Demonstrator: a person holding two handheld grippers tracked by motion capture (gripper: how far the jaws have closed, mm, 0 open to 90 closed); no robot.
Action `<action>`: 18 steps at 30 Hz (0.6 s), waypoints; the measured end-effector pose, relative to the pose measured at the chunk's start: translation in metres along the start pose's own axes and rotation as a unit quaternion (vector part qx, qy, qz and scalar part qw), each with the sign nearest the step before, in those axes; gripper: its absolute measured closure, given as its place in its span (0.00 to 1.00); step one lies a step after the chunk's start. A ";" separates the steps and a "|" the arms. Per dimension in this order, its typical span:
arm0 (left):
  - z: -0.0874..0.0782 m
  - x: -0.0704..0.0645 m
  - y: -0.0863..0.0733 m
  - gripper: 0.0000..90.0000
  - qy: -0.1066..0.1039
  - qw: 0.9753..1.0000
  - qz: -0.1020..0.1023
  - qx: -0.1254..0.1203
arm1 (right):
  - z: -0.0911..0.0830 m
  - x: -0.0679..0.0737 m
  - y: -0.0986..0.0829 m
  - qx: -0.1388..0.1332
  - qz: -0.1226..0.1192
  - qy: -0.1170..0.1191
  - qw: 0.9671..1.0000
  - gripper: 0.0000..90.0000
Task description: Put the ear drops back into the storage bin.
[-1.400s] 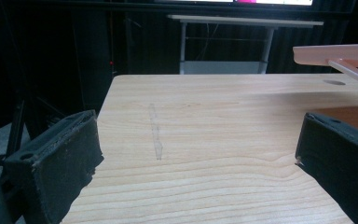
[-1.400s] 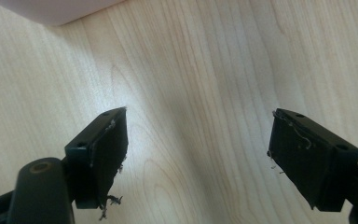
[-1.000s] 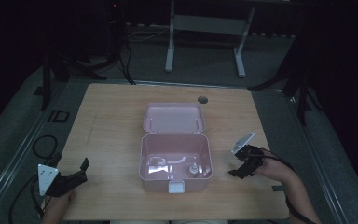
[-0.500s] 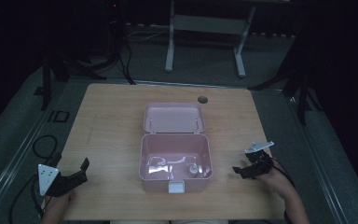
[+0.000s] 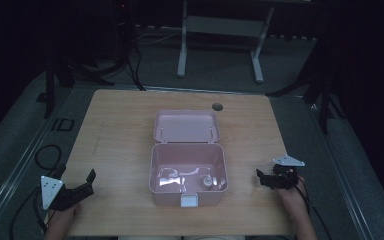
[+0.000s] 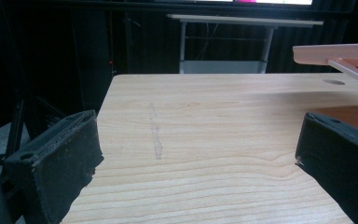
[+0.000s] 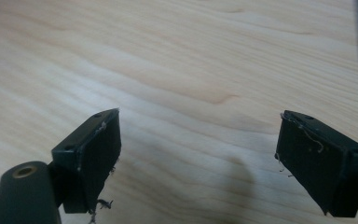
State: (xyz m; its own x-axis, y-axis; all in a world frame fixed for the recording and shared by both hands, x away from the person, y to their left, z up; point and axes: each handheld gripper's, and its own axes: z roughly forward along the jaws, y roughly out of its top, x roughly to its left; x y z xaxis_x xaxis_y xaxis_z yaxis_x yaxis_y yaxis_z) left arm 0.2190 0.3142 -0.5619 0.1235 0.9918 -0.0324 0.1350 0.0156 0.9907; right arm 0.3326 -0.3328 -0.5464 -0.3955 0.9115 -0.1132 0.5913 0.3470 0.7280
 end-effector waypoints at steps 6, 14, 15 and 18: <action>0.000 0.000 0.000 0.00 0.000 1.000 0.000 0.001 | -0.001 0.004 -0.002 -0.020 0.027 -0.044 0.998 0.15; 0.000 0.000 0.000 0.00 -0.001 1.000 0.000 0.000 | -0.006 0.009 -0.007 -0.075 0.080 -0.110 0.988 0.15; 0.000 0.000 0.000 0.00 -0.001 1.000 0.000 0.000 | -0.007 0.009 -0.008 -0.084 0.092 -0.109 0.986 0.15; 0.000 0.000 0.000 0.00 0.000 1.000 0.000 0.000 | -0.007 0.009 -0.013 -0.097 0.104 -0.124 0.982 0.15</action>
State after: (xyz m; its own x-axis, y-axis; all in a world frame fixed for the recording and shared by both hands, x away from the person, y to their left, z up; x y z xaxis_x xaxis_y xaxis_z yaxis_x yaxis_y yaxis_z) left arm 0.2190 0.3144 -0.5620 0.1243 0.9917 -0.0327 0.1343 0.0158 0.9908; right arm 0.3165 -0.3307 -0.5515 -0.0834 0.9923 -0.0915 0.4867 0.1207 0.8652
